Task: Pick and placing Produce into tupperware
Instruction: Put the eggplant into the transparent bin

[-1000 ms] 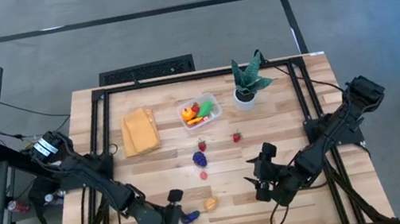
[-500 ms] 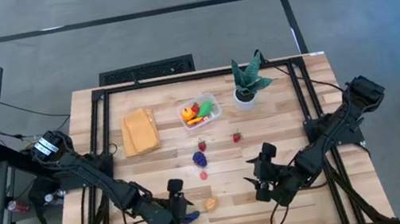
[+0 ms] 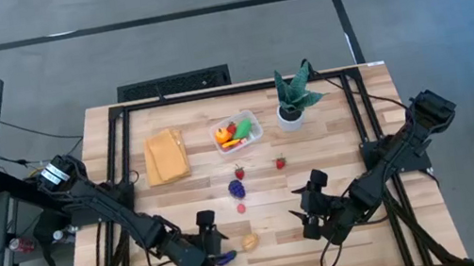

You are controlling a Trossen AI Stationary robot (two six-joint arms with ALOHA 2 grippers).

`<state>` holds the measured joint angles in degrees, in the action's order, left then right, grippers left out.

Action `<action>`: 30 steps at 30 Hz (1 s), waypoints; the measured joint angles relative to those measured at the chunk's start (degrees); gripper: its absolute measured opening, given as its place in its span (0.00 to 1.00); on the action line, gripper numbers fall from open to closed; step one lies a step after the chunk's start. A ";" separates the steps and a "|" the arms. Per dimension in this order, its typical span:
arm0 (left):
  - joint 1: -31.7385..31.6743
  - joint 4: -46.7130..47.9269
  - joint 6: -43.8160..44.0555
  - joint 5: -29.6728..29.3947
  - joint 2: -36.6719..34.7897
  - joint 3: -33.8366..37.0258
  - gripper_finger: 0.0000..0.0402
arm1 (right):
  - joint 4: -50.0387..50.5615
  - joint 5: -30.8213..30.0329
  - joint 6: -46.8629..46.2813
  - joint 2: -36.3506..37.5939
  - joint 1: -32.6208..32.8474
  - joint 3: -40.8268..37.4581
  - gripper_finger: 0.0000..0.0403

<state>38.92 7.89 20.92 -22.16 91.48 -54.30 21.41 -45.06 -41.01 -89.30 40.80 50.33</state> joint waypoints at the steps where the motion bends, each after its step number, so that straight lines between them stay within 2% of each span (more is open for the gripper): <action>1: -0.04 -0.36 1.14 0.19 0.00 0.00 0.55 | 0.00 0.00 0.00 0.00 0.00 0.00 0.65; 9: -0.60 1.55 6.61 12.45 0.35 0.00 0.55 | -0.02 0.00 -0.43 -0.02 0.00 0.00 0.65; 30: -1.92 4.20 9.06 12.75 2.13 0.07 0.55 | 0.50 0.02 -0.57 -0.02 0.00 0.00 0.65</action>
<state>37.00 12.10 29.98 -9.41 93.61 -54.24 21.91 -45.04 -41.58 -89.32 40.80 50.33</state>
